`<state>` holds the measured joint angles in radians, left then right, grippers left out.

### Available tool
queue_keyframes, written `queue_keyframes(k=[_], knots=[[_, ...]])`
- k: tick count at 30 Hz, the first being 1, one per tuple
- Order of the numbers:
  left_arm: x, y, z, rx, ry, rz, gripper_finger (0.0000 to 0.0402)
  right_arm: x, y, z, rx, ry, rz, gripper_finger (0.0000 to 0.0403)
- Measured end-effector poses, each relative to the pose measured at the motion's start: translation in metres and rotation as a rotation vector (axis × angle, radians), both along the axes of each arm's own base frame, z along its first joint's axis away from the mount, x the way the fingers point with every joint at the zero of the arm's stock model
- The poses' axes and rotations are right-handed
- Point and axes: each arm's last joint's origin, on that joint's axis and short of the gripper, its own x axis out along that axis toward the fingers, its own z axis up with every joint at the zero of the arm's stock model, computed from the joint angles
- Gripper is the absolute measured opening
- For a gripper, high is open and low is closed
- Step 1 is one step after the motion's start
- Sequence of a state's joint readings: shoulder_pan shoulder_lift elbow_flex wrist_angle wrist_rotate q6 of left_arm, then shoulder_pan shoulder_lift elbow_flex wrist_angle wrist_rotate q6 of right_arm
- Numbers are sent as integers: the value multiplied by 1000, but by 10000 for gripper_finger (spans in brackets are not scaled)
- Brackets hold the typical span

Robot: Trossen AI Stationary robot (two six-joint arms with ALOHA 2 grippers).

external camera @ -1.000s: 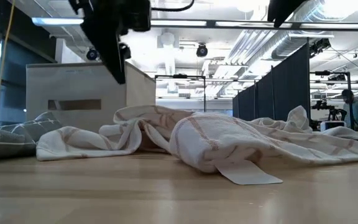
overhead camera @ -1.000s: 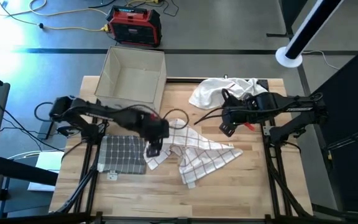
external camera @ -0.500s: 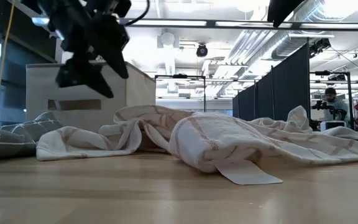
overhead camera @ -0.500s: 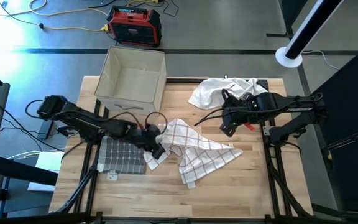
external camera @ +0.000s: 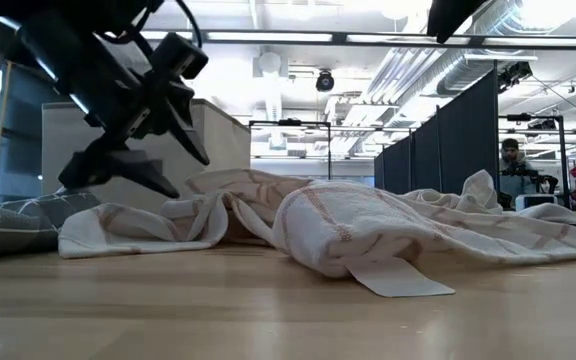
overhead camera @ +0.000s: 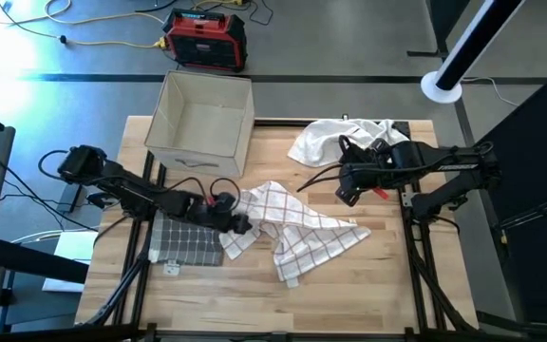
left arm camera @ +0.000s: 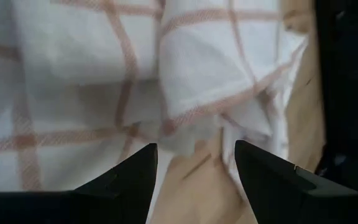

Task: Fold towel
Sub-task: Fold the bottom white towel

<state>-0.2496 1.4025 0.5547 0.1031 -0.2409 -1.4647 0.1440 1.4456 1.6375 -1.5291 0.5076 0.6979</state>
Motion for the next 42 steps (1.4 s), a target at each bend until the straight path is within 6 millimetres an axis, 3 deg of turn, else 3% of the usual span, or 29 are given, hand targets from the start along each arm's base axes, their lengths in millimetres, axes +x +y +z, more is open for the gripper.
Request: queue_keyframes(k=[6, 16, 19, 25, 30, 34, 42], knots=[[-1, 1, -10, 2, 18, 7, 207, 0, 0, 0, -5, -1, -1, 210], [14, -2, -24, 12, -51, 15, 204, 0, 0, 0, -14, -7, -4, 210], [16, -2, -28, 13, -47, -3, 178, 1, 0, 0, -14, -8, -4, 210], [15, -2, -28, 36, -25, -24, 71, 1, 0, 0, -12, -8, -4, 210], [15, -2, -25, 50, -43, -43, 13, 0, 0, 0, -13, -8, -4, 210], [18, -3, -22, 32, -52, -71, 6, 0, 0, 0, -13, -7, -3, 210], [13, 0, 0, -49, -99, -341, 4, 0, 1, 0, 50, 2, 11, 210]])
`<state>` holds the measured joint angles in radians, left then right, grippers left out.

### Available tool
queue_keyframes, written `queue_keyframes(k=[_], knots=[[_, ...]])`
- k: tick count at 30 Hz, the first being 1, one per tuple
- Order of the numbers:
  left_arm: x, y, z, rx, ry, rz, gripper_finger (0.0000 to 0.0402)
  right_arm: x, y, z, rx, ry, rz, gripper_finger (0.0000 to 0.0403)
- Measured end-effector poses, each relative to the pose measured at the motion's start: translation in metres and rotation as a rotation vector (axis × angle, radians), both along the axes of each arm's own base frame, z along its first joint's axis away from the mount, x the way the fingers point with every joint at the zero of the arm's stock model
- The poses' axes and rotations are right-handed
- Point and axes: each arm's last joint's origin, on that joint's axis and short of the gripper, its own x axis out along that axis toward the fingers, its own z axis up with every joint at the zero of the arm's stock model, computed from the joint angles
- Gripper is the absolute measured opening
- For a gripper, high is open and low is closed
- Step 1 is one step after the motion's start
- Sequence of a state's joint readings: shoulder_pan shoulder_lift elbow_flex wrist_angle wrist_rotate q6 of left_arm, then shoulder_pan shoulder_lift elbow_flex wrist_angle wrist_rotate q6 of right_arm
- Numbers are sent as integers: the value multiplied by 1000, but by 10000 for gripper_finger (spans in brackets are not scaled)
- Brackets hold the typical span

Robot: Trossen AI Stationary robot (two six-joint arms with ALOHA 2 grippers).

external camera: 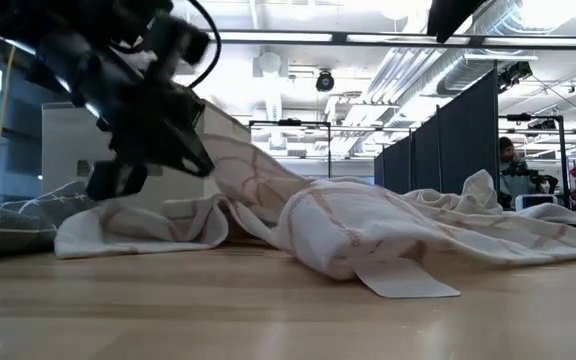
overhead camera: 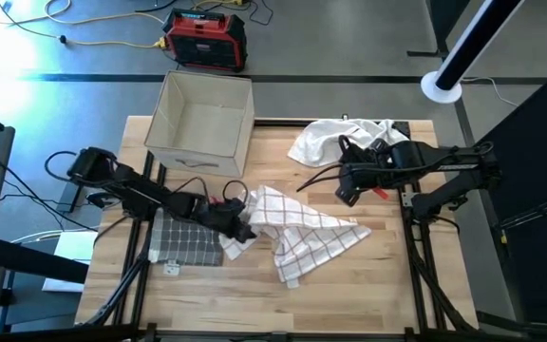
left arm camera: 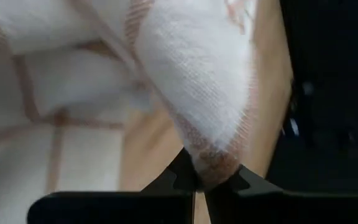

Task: Fold towel
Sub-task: Fold the bottom white towel

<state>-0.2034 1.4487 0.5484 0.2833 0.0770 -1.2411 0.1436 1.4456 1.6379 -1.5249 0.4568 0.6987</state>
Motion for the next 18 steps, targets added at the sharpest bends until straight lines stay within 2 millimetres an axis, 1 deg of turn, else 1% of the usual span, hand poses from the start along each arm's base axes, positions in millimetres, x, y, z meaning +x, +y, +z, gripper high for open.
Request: queue_keyframes(k=[5, 8, 11, 13, 15, 16, 18], knots=[[-16, 10, 33, -101, -8, -165, 4, 0, 4, -1, 102, 18, 32, 210], [-30, 14, 64, -98, 1, -291, 4, -2, 12, -2, 172, 35, 73, 210], [-49, 18, 94, -45, 24, -353, 4, -6, 21, -3, 237, 89, 123, 210], [-65, 22, 111, 1, 54, -354, 4, -7, 26, -4, 265, 99, 145, 210], [-81, 25, 123, 38, 101, -331, 4, -7, 29, -10, 307, 119, 163, 210], [-88, 27, 126, 59, 132, -311, 4, -6, 30, -15, 323, 130, 172, 210], [-101, 30, 130, 97, 173, -257, 4, -3, 32, -31, 351, 169, 214, 210]])
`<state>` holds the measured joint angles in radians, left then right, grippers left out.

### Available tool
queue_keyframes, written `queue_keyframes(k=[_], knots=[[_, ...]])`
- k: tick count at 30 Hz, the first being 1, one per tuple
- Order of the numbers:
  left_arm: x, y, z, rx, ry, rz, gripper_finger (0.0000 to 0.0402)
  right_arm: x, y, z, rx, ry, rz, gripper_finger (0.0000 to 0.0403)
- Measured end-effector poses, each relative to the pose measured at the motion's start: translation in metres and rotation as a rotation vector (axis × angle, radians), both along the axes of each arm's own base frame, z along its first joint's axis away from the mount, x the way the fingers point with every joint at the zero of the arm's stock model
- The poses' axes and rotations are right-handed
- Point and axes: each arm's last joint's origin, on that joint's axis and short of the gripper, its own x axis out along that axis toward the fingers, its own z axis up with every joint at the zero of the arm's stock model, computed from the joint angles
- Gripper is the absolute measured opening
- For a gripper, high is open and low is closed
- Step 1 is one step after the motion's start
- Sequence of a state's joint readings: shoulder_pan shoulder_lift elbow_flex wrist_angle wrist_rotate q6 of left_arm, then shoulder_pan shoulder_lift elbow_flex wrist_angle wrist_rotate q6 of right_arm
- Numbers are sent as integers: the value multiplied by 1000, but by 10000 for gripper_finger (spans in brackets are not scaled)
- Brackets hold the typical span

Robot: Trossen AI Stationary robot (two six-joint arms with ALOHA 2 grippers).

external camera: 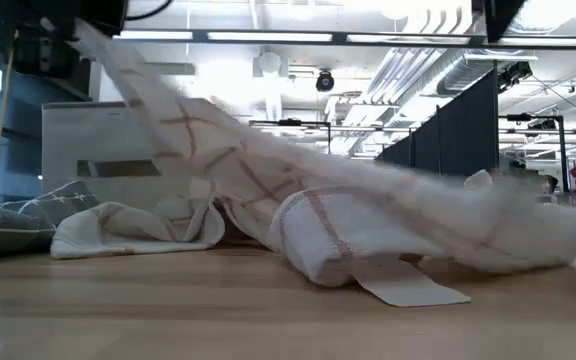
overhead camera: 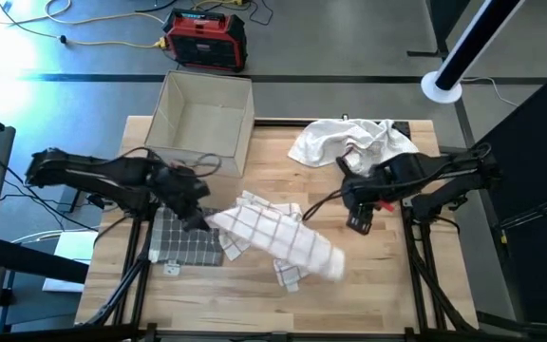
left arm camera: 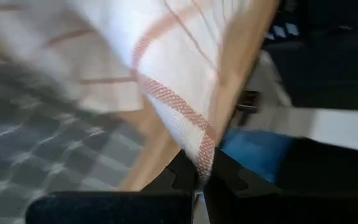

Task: Fold towel
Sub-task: Fold the bottom white towel

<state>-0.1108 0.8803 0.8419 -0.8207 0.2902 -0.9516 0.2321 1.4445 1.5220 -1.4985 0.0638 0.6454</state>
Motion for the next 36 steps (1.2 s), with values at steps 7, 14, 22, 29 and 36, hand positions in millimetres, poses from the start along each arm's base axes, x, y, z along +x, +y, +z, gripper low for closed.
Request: queue_keyframes(k=[7, 14, 22, 29, 36], knots=[[-7, 6, 2, 120, -9, 150, 4, 19, 26, -76, 140, -91, 263, 210], [11, 9, -10, 284, 38, 173, 4, 28, 88, -96, 195, -366, 442, 210], [40, 11, -32, 303, 109, 33, 4, 51, 164, -136, 159, -418, 717, 210], [49, 8, -44, 257, 158, -85, 4, 90, 191, -175, -6, -356, 783, 210], [46, 6, -43, 227, 156, -127, 4, 100, 185, -191, -14, -317, 693, 210]])
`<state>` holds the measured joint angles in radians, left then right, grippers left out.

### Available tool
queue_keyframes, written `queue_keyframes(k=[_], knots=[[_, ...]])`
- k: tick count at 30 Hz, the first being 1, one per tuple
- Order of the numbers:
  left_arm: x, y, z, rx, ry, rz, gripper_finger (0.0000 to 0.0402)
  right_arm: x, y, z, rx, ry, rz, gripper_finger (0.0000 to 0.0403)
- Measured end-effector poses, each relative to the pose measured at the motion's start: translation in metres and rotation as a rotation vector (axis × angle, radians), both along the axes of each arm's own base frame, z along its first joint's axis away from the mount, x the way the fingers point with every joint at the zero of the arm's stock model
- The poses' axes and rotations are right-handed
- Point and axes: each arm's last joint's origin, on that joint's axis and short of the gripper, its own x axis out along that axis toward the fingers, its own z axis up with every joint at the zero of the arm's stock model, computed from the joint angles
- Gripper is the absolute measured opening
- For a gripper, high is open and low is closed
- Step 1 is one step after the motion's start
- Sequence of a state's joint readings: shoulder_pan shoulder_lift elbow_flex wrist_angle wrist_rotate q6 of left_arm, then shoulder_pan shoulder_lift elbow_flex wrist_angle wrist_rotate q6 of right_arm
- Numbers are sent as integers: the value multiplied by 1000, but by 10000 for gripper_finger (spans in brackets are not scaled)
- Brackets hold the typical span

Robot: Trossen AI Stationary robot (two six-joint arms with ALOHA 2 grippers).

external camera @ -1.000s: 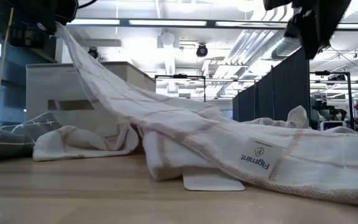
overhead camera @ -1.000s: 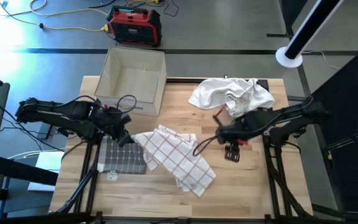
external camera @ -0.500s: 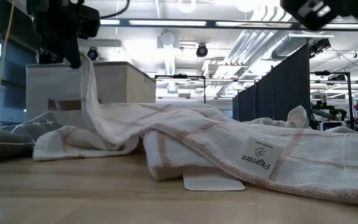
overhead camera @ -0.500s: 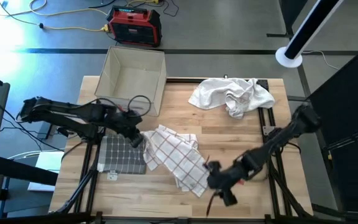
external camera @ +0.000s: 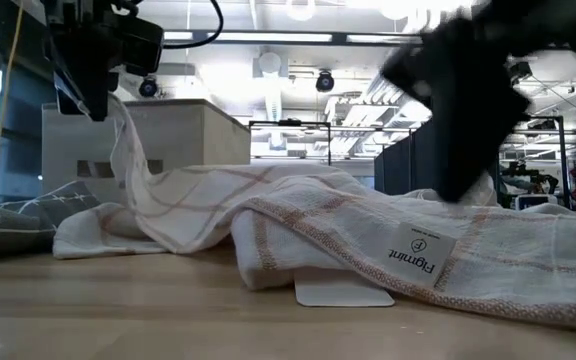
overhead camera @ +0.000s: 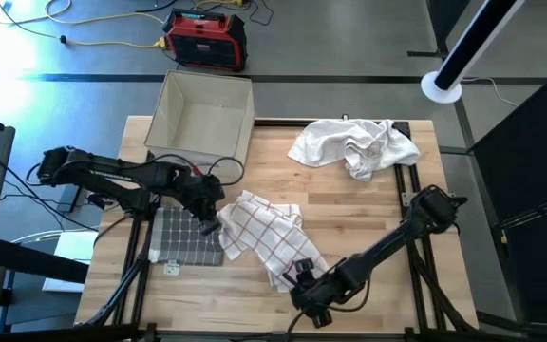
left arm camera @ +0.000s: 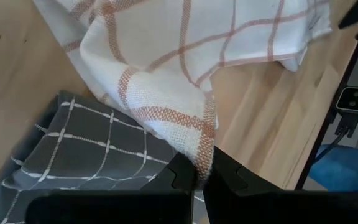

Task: Fold towel
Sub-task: Fold the bottom white towel

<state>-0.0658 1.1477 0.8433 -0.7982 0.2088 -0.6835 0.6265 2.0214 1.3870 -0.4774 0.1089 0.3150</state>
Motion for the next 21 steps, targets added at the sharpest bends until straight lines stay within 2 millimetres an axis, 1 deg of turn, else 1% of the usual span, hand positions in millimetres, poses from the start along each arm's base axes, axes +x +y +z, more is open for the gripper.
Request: queue_keyframes(k=[3, 6, 9, 11, 13, 15, 16, 17, 19, 20, 21], knots=[[-1, 0, 0, -3, -1, -11, 4, -1, -2, -10, 4, 54, -6, 210], [-1, -1, 0, -13, 4, -23, 4, 0, -1, -12, 1, 49, 16, 210], [-2, -1, 0, -17, 8, -27, 4, 0, -1, -22, -17, 79, 17, 210], [-2, -1, 0, -17, 8, -27, 4, 0, -1, -26, -19, 90, 22, 210], [-2, -1, 0, -17, 8, -27, 4, 0, -1, -29, -26, 100, 20, 200], [-2, -1, 0, -17, 9, -27, 4, 0, -3, -31, -45, 116, 8, 172], [-2, -1, 0, -16, 9, -28, 4, 0, -5, -31, -52, 132, 3, 149], [-2, -1, 0, -15, 8, -32, 4, -1, -7, -30, -58, 151, -3, 121], [-2, -1, 0, -10, 5, -42, 4, 0, -12, -26, -69, 211, -31, 51], [-2, -1, 0, -7, 7, -46, 4, 1, -15, -24, -72, 238, -36, 27], [-2, 0, 0, -4, 6, -50, 4, 2, -18, -22, -75, 263, -41, 16]])
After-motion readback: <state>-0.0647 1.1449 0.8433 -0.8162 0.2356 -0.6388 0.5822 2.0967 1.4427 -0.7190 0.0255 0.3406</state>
